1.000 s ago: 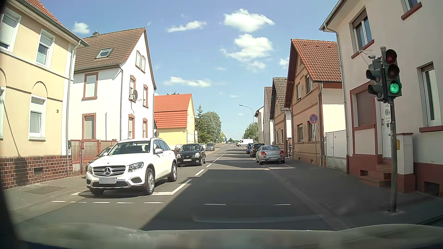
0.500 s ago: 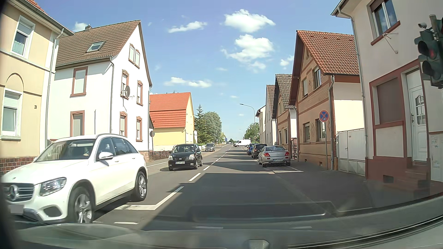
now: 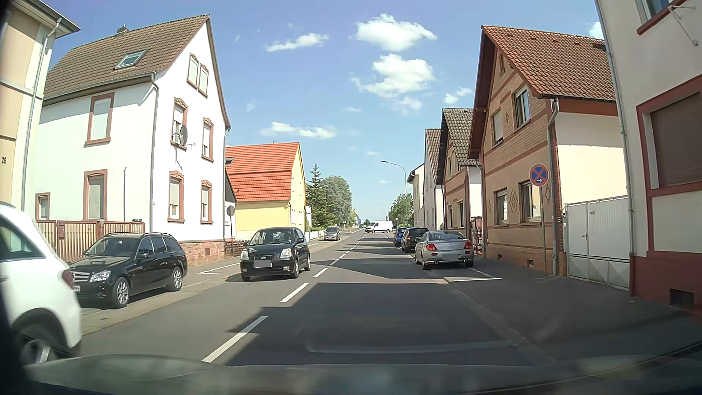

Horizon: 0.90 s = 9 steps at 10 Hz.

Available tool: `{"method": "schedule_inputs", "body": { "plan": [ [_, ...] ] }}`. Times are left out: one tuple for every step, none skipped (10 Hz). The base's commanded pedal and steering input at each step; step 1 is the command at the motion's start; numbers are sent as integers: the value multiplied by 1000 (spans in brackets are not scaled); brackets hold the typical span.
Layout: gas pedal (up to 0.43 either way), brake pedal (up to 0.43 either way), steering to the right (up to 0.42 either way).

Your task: Follow the waypoints while adhering to traffic rules and regulations

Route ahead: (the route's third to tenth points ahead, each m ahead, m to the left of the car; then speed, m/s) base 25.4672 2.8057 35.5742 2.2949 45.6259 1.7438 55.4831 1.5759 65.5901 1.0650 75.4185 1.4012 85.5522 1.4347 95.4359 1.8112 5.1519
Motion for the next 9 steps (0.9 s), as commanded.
{"method": "schedule_inputs", "body": {
  "plan": [
    [390,30,-7],
    [390,30,-7],
    [390,30,-9],
    [390,30,-11],
    [390,37,-15],
    [390,37,-16],
    [390,30,-16],
    [390,37,-15],
    [390,30,-12]
  ]
}}
